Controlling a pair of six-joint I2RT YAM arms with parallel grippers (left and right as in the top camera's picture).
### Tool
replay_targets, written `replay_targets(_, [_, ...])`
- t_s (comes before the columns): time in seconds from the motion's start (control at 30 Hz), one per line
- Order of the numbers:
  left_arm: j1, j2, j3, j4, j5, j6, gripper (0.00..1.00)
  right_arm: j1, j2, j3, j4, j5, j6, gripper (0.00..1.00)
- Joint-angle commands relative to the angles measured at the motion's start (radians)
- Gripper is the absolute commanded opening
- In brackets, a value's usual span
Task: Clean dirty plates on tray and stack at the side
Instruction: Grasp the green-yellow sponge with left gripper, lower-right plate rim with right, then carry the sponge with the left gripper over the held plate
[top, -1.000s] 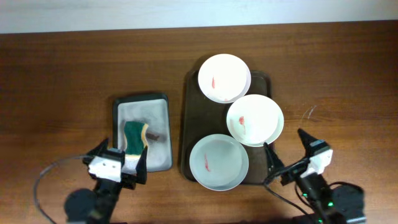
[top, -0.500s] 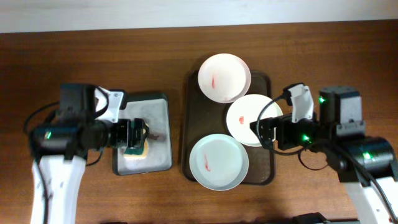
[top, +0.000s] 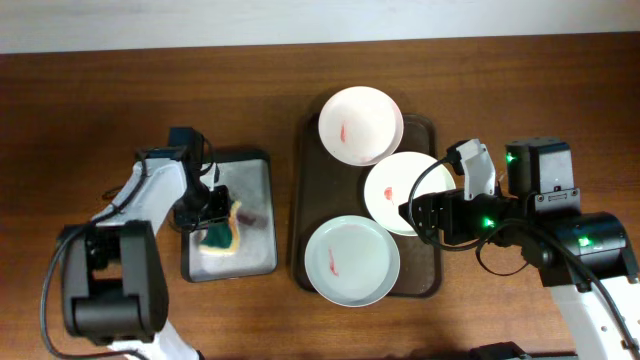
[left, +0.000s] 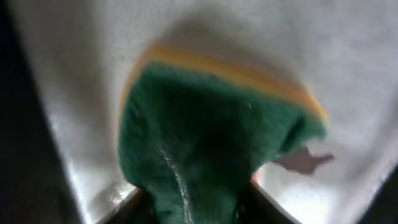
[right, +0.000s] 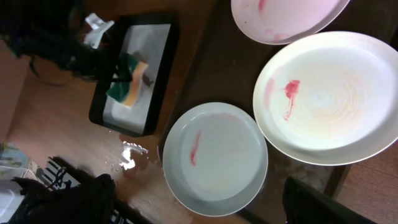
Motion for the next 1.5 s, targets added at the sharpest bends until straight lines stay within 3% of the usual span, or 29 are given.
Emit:
replay_targets(0.0, [0.000,0.060,-0.007,0.034,0.032,0.018,0.00,-0.003,-0.001,0.015,-0.001,-0.013,-0.005,0.87])
replay_targets(0.23, [0.000,0.015,0.128,-0.122,0.036,0.018,0.00,-0.003,-0.001,0.015,-0.001,-0.009,-0.005,0.85])
replay_targets(0.37, [-0.004,-0.058,0.235,-0.225,0.143,0.054,0.00,-0.003,0.016,0.013,-0.044,0.091,0.021,0.81])
replay_targets(0.6, [-0.125,-0.214,0.278,-0.259,0.222,0.057,0.00,-0.002,0.174,-0.129,-0.126,0.132,0.079,0.55])
replay_targets(0.77, [-0.216,-0.225,0.278,-0.262,0.238,0.019,0.00,0.077,0.308,-0.272,-0.026,0.101,0.069,0.53])
replay_targets(0.93, [-0.261,-0.225,0.278,-0.260,0.282,0.016,0.00,0.177,0.484,-0.357,0.180,0.226,0.288,0.47])
replay_targets(1.03, [-0.287,-0.225,0.278,-0.258,0.299,0.016,0.00,0.178,0.579,-0.357,0.292,0.228,0.343,0.31])
replay_targets(1.07, [-0.299,-0.224,0.278,-0.256,0.299,0.016,0.00,0.177,0.599,-0.356,0.340,0.228,0.365,0.14])
replay_targets(1.13, [-0.311,-0.224,0.278,-0.252,0.297,0.016,0.00,0.169,0.599,-0.356,0.385,0.229,0.373,0.04])
replay_targets(1.37, [-0.361,-0.190,0.276,-0.177,0.294,0.012,0.00,0.142,0.588,-0.297,0.435,0.317,0.317,0.04])
replay_targets(1.47, [-0.402,-0.142,0.271,-0.126,0.250,-0.061,0.00,0.142,0.588,-0.297,0.428,0.310,0.317,0.04])
